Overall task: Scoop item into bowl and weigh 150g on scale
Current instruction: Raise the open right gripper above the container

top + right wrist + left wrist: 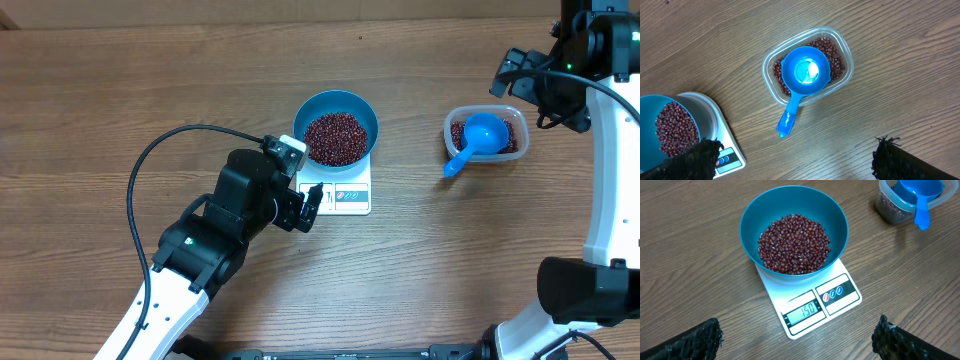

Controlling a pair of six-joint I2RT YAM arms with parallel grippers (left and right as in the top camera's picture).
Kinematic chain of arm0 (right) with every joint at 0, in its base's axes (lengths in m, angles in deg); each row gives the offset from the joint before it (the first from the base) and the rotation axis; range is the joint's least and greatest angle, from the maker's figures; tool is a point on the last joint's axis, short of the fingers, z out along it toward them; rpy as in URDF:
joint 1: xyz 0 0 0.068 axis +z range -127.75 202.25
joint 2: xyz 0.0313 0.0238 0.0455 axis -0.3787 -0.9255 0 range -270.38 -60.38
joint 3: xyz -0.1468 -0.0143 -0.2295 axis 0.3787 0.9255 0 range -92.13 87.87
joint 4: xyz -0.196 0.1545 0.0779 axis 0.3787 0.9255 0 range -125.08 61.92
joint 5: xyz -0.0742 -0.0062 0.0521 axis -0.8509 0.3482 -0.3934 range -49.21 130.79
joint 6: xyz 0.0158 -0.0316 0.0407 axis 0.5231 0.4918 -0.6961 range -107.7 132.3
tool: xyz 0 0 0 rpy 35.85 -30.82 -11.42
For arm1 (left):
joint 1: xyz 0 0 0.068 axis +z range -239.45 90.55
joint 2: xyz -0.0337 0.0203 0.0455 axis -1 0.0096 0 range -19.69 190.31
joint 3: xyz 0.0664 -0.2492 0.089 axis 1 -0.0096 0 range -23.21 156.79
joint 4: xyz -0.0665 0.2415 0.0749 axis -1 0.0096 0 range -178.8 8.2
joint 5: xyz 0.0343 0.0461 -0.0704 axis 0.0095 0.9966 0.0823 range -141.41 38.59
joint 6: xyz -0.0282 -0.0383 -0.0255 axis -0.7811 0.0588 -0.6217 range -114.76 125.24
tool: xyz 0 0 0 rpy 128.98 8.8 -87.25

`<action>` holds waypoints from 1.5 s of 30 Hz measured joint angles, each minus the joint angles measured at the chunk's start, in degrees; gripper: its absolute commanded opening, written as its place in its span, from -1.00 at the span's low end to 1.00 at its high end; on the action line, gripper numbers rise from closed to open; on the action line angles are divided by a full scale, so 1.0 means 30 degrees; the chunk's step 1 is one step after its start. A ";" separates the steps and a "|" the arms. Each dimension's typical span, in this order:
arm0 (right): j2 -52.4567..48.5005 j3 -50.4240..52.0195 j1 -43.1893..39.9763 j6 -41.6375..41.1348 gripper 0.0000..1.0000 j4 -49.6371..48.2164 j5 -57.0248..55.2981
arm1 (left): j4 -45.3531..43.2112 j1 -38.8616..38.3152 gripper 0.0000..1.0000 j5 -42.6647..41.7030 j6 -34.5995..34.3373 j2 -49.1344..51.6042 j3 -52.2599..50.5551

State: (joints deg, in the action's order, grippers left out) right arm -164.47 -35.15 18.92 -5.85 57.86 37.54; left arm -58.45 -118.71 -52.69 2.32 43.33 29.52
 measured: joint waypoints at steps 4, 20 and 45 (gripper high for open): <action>0.0000 0.0000 0.0000 0.0007 1.00 0.0000 0.0000 | 0.0007 0.0007 0.99 0.0000 0.0000 0.0000 0.0000; 0.0000 0.0000 0.0000 0.0000 1.00 0.0007 0.0007 | 0.0007 0.0000 0.99 0.0000 0.0000 0.0000 0.0000; 0.0000 0.0000 0.0000 0.0000 1.00 0.0007 0.0007 | 0.0087 0.0000 0.99 0.0007 0.0000 0.1690 0.0000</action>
State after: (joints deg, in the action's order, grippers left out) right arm -164.47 -35.15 18.92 -5.85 57.89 37.56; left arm -58.18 -118.71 -52.66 2.32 48.40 29.52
